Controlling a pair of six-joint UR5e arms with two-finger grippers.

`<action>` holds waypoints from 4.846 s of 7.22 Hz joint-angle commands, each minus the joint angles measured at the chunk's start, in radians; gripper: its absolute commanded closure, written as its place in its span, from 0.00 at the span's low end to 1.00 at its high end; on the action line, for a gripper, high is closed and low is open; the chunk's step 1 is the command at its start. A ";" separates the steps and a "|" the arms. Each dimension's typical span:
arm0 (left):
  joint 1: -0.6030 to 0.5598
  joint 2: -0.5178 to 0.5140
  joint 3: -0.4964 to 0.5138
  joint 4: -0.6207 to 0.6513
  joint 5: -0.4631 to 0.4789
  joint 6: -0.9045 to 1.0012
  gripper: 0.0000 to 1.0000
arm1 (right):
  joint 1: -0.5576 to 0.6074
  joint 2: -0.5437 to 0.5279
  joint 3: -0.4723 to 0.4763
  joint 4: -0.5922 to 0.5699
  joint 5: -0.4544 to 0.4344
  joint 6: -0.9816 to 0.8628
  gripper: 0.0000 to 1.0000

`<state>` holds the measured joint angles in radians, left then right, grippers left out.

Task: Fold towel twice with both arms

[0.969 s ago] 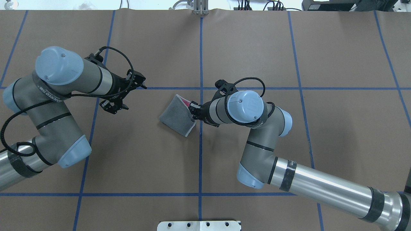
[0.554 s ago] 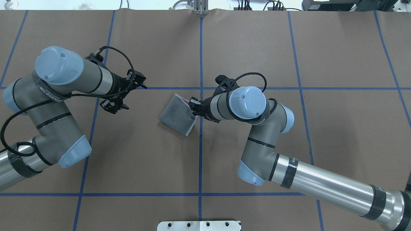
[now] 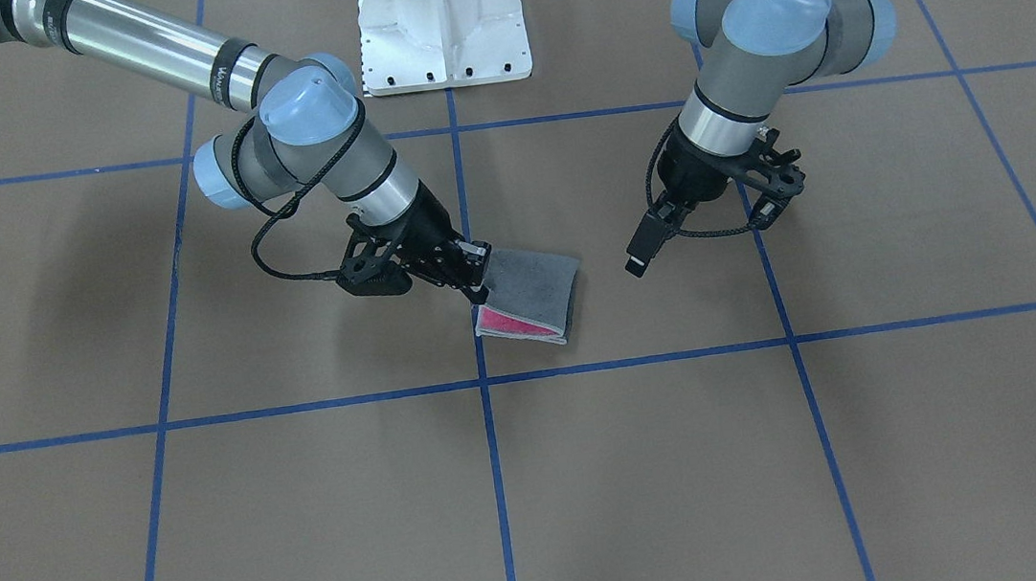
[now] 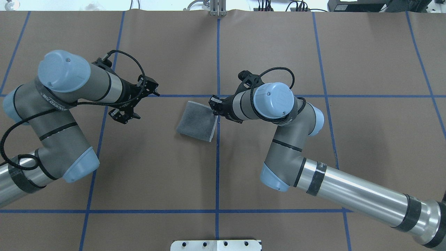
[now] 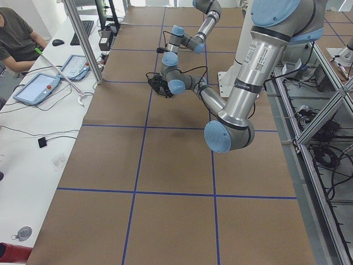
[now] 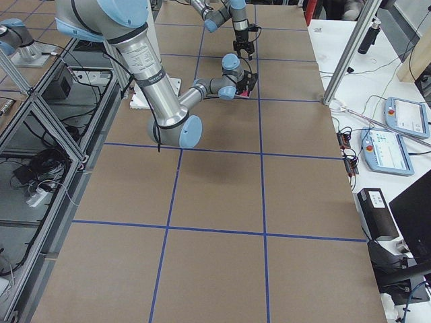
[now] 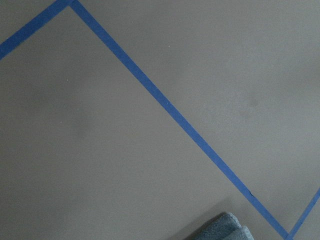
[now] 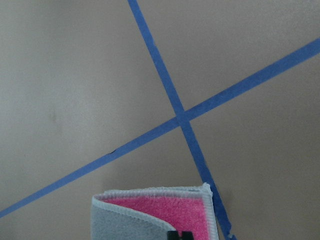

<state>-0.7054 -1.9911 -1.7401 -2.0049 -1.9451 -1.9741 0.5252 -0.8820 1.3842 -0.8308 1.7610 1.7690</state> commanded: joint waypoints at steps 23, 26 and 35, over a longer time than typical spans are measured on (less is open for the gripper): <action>0.070 -0.365 0.504 -0.216 0.095 0.035 0.00 | 0.351 -0.229 0.041 0.007 0.388 -0.191 0.00; 0.070 -0.342 0.499 -0.218 0.094 0.035 0.00 | 0.348 -0.233 0.030 0.007 0.380 -0.204 0.00; 0.037 -0.279 0.389 -0.215 0.051 0.046 0.00 | 0.349 -0.229 0.025 0.007 0.385 -0.206 0.00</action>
<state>-0.6666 -2.2818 -1.3234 -2.2210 -1.8905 -1.9192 0.8737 -1.1109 1.4095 -0.8237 2.1446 1.5629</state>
